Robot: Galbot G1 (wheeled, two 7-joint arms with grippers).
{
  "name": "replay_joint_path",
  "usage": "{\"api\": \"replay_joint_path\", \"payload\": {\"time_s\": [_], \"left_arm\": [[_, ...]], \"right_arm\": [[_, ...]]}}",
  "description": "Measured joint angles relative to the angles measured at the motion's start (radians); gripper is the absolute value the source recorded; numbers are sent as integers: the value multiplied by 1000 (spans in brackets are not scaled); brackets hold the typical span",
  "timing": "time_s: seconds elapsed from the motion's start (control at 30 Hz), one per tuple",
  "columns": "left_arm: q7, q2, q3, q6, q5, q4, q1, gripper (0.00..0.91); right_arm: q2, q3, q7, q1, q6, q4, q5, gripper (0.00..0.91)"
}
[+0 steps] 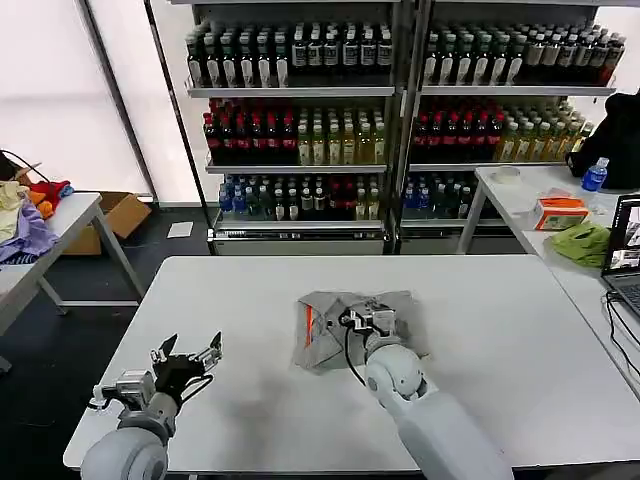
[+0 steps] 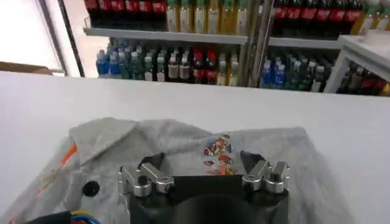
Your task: Fold and organize the clothes.
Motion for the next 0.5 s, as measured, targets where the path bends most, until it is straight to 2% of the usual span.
{"api": "replay_joint_path", "payload": {"time_s": [0.23,0.5], "left_arm": [[2,1,0,0,0,-9,11,907],[0,9,-6,-4,-4,-16,3,907]], "right_arm": [[6,21,-3,3,11,-8,30,907],[-43,60,6,-22,4,103,71,907]]}}
